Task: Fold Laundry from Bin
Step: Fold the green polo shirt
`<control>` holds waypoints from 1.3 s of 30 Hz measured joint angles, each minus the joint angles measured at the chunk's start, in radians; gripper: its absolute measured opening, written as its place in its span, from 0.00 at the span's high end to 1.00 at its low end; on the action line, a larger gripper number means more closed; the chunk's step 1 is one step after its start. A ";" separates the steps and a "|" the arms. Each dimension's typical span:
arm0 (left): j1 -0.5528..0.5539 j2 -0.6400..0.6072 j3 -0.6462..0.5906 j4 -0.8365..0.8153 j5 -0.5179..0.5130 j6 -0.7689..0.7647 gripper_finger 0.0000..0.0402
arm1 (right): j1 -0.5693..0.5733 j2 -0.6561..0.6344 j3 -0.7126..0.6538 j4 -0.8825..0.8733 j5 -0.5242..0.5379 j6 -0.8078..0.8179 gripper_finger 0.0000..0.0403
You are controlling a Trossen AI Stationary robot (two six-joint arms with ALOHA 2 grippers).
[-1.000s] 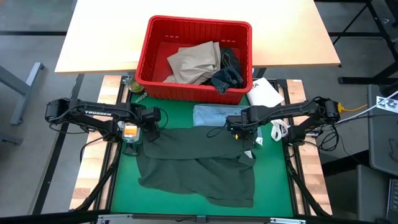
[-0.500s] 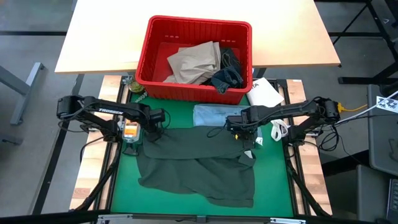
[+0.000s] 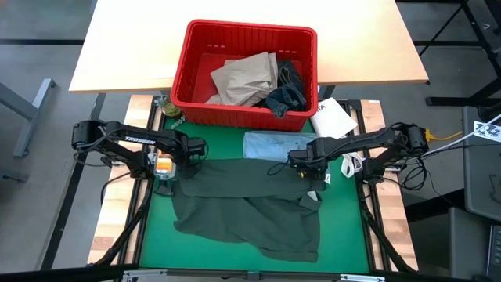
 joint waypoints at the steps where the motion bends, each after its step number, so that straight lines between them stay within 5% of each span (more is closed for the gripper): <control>1: 0.000 0.000 0.000 0.000 -0.003 0.000 0.97 | 0.000 -0.002 0.000 -0.001 0.000 0.000 0.66; 39: 0.000 -0.039 0.300 -0.262 -0.054 0.080 0.91 | 0.000 -0.033 0.110 -0.116 0.117 -0.075 0.66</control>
